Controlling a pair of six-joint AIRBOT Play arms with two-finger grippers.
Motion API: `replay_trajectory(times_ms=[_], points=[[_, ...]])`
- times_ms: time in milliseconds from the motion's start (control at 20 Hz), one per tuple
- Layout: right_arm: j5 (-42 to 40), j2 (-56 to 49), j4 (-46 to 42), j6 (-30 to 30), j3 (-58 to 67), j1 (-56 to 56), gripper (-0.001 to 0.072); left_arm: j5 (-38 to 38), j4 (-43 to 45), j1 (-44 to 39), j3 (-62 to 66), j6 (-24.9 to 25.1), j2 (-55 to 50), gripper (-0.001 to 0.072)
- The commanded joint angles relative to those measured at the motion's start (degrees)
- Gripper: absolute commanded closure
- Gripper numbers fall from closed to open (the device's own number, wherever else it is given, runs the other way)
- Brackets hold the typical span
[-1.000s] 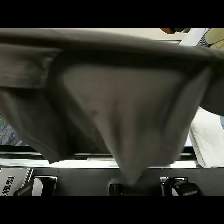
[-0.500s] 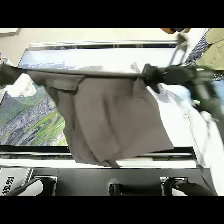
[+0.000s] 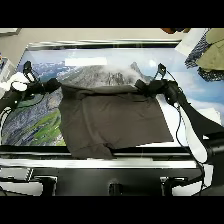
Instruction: Fold the clothes and pants, and hang the long-sleeved shirts on hangers.
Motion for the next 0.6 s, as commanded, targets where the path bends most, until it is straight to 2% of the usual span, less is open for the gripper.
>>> replay_trajectory(times_ms=[0, 50, 200, 400, 500, 550], points=[[-9.8, 2.1, 1.4, -0.4, 1.5, -2.1, 0.0177, -4.2, -0.1, 0.9, 0.3, -2.8, 0.7, 0.0159], [-14.8, 3.9, 1.5, -2.2, 2.3, -3.9, 0.0102, -7.8, -0.1, 3.0, 0.3, -2.7, 2.7, 0.016], [-28.0, 12.2, 1.4, -10.1, 3.1, -12.2, 0.0103, -20.2, -0.1, 10.8, 0.3, -2.8, 9.6, 0.0161], [-44.0, 20.5, 1.4, -25.0, 2.2, -25.8, 0.0138, -37.9, 0.4, 19.8, -0.6, -3.5, 16.3, 0.0161], [-44.6, 23.5, 1.8, -25.0, -2.4, -32.6, 0.0196, -36.9, 0.4, 21.9, -5.3, -5.1, 20.5, 0.0161], [-44.3, 24.7, 2.1, -25.5, -6.2, -35.3, 0.0195, -36.8, 0.8, 22.3, -8.3, -5.1, 22.3, 0.0161]])
